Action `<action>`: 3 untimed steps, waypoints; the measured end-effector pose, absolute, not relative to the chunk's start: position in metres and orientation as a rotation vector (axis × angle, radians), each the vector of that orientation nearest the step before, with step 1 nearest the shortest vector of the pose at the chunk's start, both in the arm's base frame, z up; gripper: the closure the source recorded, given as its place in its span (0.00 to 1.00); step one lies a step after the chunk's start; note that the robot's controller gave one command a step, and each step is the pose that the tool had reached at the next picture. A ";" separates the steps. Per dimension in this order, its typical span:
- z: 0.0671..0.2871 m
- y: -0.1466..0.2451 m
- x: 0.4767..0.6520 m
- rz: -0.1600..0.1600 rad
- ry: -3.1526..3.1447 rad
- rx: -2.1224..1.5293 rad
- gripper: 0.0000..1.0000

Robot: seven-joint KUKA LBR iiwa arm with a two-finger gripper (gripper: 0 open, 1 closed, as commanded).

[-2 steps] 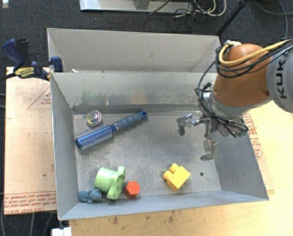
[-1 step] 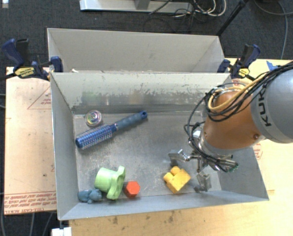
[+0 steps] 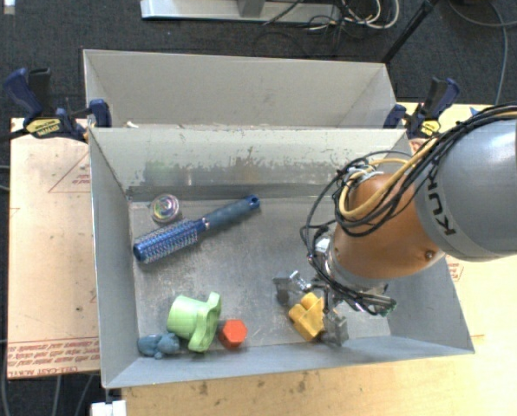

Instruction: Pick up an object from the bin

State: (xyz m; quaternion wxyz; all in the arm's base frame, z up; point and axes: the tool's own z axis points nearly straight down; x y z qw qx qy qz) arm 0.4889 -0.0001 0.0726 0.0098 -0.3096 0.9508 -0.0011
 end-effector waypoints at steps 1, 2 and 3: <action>0.070 -0.047 0.500 -0.001 2.903 -1.195 0.00; 0.078 0.023 0.493 0.004 2.540 -1.844 0.00; 0.077 0.022 0.493 0.003 2.542 -1.843 1.00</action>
Offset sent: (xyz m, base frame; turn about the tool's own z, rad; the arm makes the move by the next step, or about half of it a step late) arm 0.0101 -0.0462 -0.0026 -0.1569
